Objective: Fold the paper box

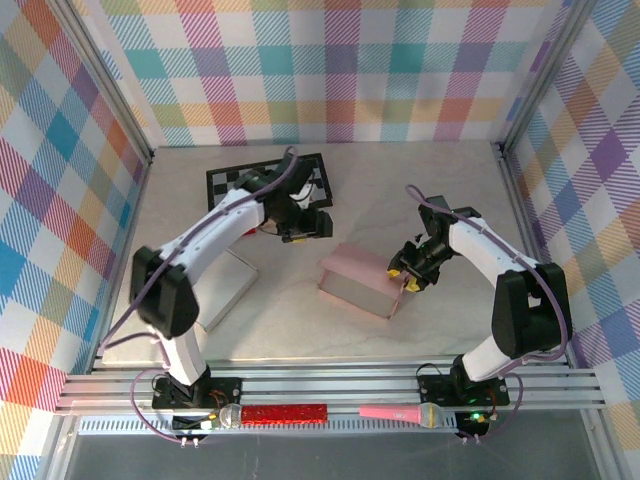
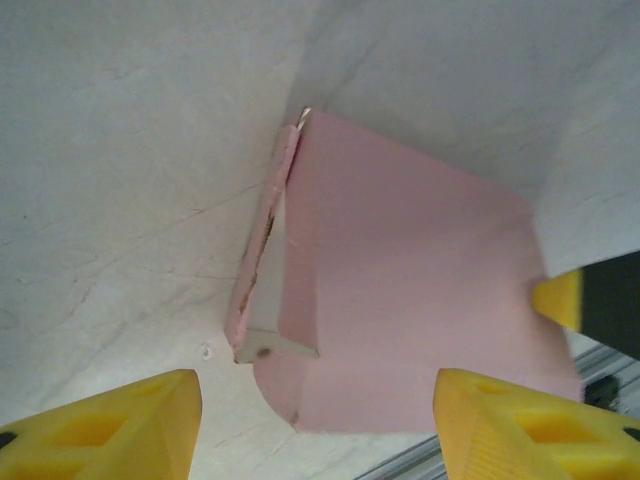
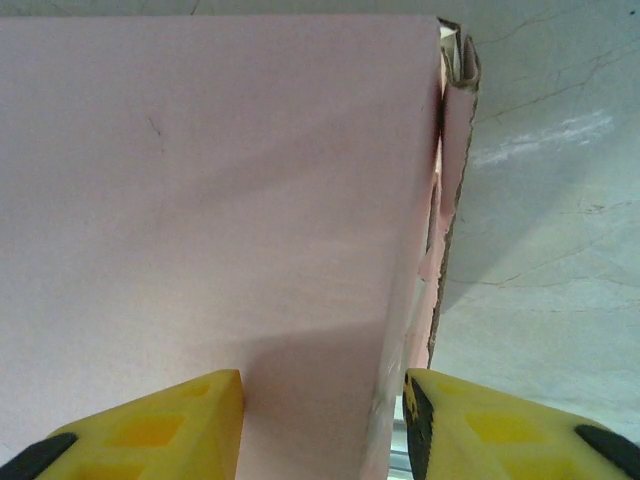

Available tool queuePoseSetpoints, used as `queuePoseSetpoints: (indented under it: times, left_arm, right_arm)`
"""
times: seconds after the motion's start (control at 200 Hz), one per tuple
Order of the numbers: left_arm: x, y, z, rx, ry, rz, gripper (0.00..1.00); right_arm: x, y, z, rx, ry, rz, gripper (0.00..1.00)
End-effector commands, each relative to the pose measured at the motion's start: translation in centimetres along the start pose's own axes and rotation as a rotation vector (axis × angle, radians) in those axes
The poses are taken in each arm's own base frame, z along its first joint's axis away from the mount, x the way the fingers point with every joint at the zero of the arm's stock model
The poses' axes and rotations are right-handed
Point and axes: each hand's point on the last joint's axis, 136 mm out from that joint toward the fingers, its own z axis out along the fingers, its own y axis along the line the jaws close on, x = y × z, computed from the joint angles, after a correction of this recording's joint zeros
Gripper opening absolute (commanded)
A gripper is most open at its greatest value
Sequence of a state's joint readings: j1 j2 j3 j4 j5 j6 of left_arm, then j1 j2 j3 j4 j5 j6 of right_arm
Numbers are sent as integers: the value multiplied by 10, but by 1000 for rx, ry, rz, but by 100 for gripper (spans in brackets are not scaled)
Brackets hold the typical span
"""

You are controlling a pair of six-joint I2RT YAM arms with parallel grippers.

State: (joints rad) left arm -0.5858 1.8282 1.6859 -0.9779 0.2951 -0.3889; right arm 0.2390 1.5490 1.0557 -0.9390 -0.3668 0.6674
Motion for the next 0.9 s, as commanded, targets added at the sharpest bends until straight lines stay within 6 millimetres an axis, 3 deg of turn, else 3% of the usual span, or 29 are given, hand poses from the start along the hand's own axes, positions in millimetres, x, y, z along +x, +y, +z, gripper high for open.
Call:
queuePoseSetpoints:
  times: [0.0,0.315,0.585,0.895]
  left_arm:
    - [26,8,12,5,184,38,60]
    - [10,-1,65,133,157,-52,48]
    - [20,4,78,174,134,-91,36]
    - [31,14,84,181,106,-122,32]
  right_arm:
    - [1,-1,-2,11,-23,-34,46]
    - [-1,-2,2,17,-26,-37,45]
    - [-2,-7,8,37,-26,-42,39]
    - [-3,-20,4,99,-50,-62,38]
